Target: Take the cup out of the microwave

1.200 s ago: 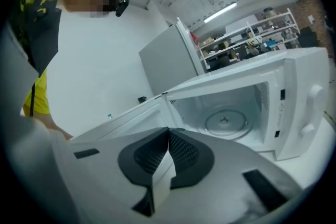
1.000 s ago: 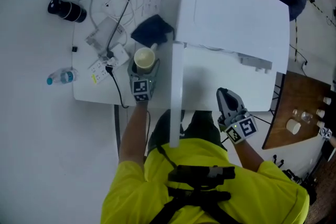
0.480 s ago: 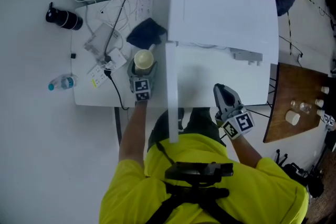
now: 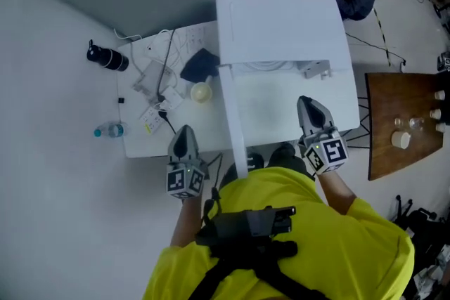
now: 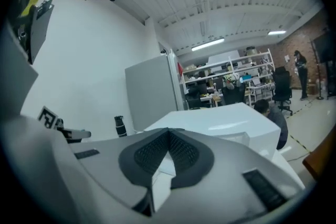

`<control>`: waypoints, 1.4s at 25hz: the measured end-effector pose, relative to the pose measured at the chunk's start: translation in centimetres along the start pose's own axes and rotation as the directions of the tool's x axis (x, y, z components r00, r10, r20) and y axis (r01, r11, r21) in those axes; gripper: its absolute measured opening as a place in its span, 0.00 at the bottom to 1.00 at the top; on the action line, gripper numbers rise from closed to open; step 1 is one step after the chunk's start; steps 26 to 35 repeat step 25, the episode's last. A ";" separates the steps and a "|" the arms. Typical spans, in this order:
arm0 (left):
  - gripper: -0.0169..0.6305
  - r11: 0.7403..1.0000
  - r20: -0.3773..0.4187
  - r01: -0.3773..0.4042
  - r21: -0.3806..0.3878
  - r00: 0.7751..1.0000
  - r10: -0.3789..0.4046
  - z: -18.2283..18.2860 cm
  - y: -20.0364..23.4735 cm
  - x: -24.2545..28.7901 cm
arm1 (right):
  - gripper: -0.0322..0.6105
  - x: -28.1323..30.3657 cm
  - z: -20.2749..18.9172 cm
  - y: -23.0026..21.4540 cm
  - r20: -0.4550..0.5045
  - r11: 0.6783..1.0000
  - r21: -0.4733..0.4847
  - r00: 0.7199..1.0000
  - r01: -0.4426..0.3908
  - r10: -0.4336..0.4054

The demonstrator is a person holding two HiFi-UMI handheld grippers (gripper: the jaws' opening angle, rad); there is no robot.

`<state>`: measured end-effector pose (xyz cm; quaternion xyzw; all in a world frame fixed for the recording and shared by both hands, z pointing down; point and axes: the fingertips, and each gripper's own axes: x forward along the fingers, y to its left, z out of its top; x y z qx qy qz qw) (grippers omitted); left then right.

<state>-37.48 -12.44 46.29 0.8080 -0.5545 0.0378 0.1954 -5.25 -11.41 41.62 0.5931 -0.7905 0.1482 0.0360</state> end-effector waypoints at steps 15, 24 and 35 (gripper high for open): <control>0.05 0.981 0.101 0.070 0.183 0.991 -0.089 11.0 -6.0 -3.6 | 0.05 -5.9 8.3 1.5 0.166 0.996 -0.021 0.983 0.087 -0.082; 0.05 0.963 0.085 0.124 0.239 0.985 -0.148 10.7 -9.1 -2.5 | 0.05 -7.7 7.8 0.7 0.150 0.993 -0.002 0.982 0.117 -0.115; 0.05 0.963 0.080 0.127 0.239 0.986 -0.150 10.5 -9.3 -2.3 | 0.05 -7.8 7.8 0.5 0.147 0.993 0.000 0.982 0.118 -0.117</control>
